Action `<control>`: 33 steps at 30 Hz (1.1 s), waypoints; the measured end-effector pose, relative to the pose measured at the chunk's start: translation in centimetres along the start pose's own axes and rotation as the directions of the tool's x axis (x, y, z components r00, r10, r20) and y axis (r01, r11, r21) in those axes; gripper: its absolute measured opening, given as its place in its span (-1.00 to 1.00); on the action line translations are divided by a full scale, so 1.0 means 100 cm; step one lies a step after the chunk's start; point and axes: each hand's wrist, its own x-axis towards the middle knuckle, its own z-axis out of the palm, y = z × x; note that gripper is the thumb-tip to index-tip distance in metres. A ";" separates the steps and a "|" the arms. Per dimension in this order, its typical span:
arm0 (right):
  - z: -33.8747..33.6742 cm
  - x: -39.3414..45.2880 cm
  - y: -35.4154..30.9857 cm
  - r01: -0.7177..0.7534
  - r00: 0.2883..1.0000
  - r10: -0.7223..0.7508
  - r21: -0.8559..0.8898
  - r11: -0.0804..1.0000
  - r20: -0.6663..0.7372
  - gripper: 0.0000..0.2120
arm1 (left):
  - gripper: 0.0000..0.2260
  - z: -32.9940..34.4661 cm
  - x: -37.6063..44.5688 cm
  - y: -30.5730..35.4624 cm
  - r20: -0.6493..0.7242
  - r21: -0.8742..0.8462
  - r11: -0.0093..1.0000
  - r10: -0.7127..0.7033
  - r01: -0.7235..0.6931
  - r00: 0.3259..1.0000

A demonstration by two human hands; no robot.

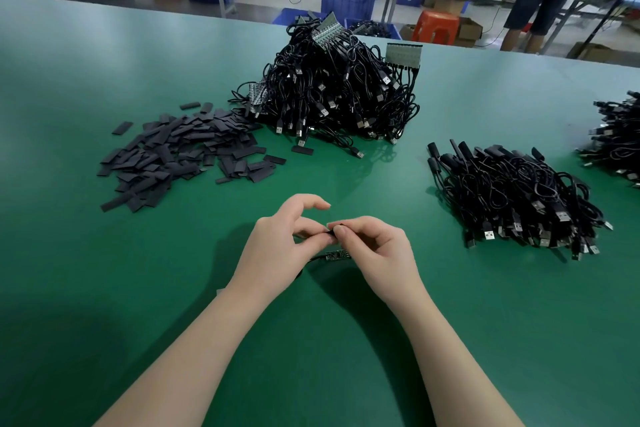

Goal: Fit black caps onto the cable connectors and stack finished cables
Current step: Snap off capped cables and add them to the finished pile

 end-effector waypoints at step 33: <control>0.009 0.000 0.010 -0.039 0.998 0.042 0.049 0.998 -0.042 -0.80 | -0.57 0.004 0.001 -0.009 -0.008 0.076 0.994 0.078 -0.077 0.997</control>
